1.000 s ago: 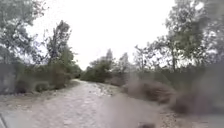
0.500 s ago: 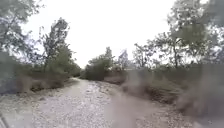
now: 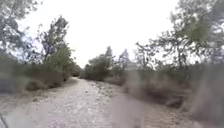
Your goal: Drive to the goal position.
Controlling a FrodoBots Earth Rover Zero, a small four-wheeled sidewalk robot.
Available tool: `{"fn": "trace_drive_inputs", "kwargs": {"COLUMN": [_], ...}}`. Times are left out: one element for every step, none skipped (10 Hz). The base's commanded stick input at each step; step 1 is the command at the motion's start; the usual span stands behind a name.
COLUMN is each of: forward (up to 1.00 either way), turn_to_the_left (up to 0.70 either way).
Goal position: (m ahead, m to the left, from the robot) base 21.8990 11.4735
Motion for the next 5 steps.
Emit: {"fn": "trace_drive_inputs", "kwargs": {"forward": [0.45,0.45,0.45,0.45,0.45], "turn_to_the_left": [0.27,0.0,0.0,0.0,0.0]}}
